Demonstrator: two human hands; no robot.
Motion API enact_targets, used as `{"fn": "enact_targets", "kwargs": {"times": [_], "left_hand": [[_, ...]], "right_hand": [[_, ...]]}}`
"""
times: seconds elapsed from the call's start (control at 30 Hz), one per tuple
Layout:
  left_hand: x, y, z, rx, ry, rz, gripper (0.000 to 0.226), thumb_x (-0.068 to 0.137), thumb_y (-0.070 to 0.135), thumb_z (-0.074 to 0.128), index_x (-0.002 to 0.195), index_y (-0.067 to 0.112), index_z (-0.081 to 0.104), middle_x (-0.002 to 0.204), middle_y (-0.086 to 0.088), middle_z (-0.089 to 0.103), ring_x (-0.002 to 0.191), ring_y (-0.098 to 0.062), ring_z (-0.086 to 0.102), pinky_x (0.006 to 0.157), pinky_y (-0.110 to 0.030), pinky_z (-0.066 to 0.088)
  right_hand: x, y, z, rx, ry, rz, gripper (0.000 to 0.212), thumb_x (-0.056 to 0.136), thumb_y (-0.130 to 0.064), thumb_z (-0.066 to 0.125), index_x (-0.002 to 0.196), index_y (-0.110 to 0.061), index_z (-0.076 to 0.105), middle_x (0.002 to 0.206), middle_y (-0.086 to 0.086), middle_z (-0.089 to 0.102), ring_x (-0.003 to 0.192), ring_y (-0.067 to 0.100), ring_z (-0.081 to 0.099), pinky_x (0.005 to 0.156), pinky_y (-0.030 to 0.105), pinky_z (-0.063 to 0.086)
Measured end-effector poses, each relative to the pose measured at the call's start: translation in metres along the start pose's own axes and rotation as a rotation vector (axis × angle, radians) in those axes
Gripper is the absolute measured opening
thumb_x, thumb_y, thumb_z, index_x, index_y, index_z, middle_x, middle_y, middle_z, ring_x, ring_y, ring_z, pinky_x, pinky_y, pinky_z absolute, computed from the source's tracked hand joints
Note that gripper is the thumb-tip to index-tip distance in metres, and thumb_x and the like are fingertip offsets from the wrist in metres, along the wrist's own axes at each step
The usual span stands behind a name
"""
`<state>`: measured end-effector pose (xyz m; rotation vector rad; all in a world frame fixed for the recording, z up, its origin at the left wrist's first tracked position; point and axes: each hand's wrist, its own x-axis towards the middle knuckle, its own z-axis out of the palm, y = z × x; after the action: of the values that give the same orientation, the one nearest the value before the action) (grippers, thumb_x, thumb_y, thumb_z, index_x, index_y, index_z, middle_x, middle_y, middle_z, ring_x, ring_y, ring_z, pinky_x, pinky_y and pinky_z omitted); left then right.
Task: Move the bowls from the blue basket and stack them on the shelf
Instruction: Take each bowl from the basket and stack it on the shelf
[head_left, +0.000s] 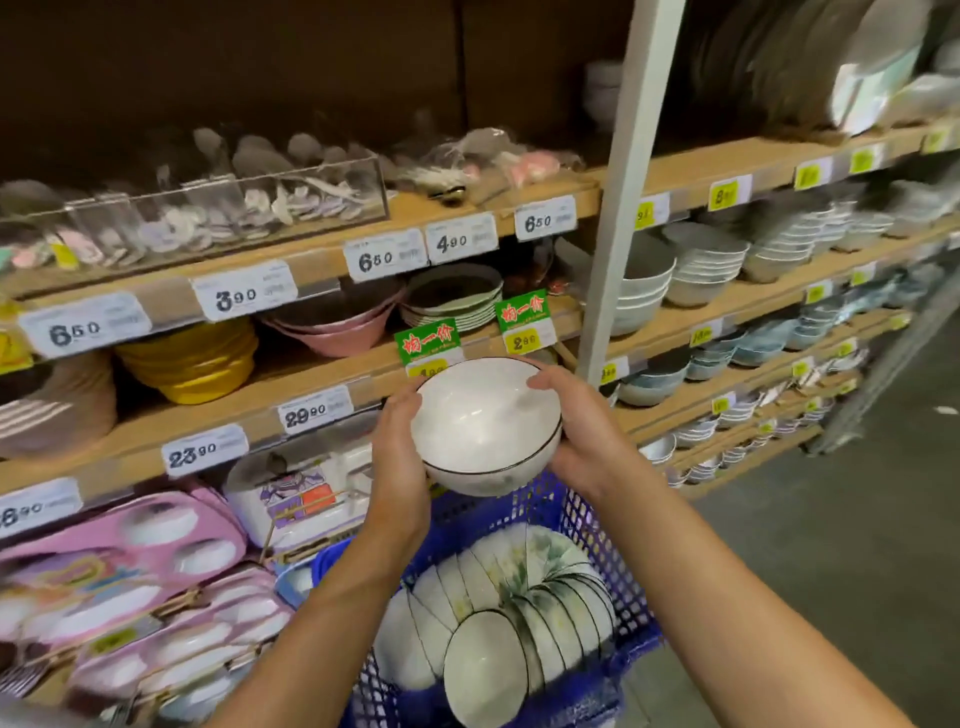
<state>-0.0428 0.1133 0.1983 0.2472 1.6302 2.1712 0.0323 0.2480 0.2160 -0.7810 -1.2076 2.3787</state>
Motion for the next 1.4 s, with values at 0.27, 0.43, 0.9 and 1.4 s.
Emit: {"fn": "enact_targets", "kwargs": {"times": [0.27, 0.43, 0.9, 1.4], "left_hand": [[-0.015, 0.021, 0.093, -0.215, -0.218, 0.02, 0.043, 0.094, 0.025, 0.04, 0.074, 0.023, 0.078, 0.08, 0.003, 0.076, 0.073, -0.013, 0.072, 0.054, -0.019, 0.053], [-0.04, 0.008, 0.154, -0.196, -0.286, -0.013, 0.036, 0.095, 0.029, 0.037, 0.089, 0.018, 0.071, 0.086, -0.001, 0.076, 0.082, -0.019, 0.071, 0.063, -0.026, 0.055], [-0.101, -0.038, 0.375, -0.205, -0.457, -0.079, 0.036, 0.088, 0.03, 0.043, 0.076, 0.021, 0.076, 0.087, -0.003, 0.076, 0.078, -0.02, 0.072, 0.064, -0.028, 0.055], [-0.019, -0.041, 0.493, -0.209, -0.374, -0.074, 0.033, 0.089, 0.03, 0.042, 0.098, 0.019, 0.072, 0.092, -0.005, 0.077, 0.079, -0.022, 0.073, 0.063, -0.03, 0.057]], "right_hand": [[-0.05, -0.059, -0.044, 0.115, 0.195, -0.136, 0.046, 0.087, -0.009, 0.041, 0.129, -0.008, 0.061, 0.121, 0.016, 0.067, 0.11, 0.035, 0.061, 0.086, 0.038, 0.053], [-0.079, -0.09, -0.097, 0.157, 0.275, -0.213, 0.044, 0.089, -0.014, 0.042, 0.129, -0.006, 0.06, 0.125, 0.019, 0.065, 0.121, 0.037, 0.057, 0.096, 0.042, 0.048], [-0.122, -0.218, -0.284, 0.14, 0.405, -0.302, 0.04, 0.089, -0.017, 0.049, 0.126, -0.007, 0.059, 0.12, 0.018, 0.067, 0.116, 0.039, 0.06, 0.102, 0.051, 0.045], [-0.033, -0.316, -0.342, 0.11, 0.336, -0.329, 0.036, 0.091, -0.017, 0.046, 0.122, -0.011, 0.064, 0.117, 0.015, 0.069, 0.112, 0.037, 0.062, 0.1, 0.05, 0.048]]}}
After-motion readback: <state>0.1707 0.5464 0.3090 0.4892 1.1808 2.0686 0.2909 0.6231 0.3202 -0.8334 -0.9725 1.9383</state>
